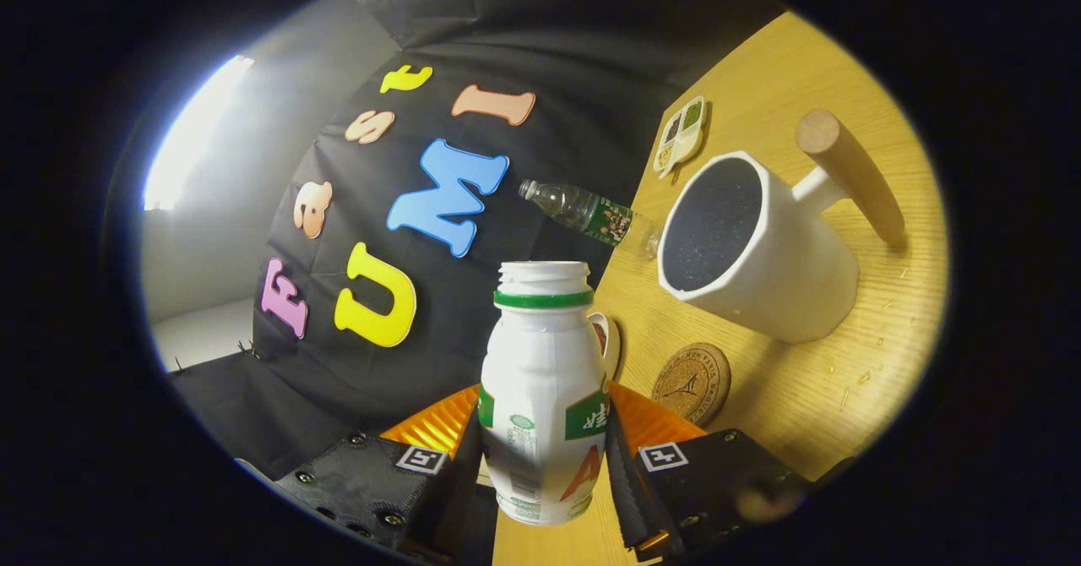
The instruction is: Take the bottle from table, then pour the juice into the cup, finally place the bottle on the coaster
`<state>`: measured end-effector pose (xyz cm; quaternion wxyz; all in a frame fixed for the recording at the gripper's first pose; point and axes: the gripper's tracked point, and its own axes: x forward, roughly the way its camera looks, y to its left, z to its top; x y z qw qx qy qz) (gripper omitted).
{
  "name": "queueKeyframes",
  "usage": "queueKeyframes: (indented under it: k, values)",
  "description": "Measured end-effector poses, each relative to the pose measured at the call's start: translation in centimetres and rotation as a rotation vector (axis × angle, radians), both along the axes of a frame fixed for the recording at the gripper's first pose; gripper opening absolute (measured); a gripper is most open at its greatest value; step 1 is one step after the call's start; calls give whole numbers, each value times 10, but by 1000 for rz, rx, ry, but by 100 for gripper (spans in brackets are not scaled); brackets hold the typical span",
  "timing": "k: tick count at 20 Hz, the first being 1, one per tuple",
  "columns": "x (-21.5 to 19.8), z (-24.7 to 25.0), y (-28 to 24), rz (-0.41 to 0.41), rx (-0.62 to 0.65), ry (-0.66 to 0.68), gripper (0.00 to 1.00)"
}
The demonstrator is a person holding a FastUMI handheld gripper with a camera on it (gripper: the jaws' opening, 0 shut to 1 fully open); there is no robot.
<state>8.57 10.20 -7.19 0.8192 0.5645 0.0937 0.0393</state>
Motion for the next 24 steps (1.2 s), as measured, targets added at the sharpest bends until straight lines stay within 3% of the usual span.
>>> queueKeyframes:
  k: [24]
  values:
    - [9, -3, -14, -49, 228, 38, 67]
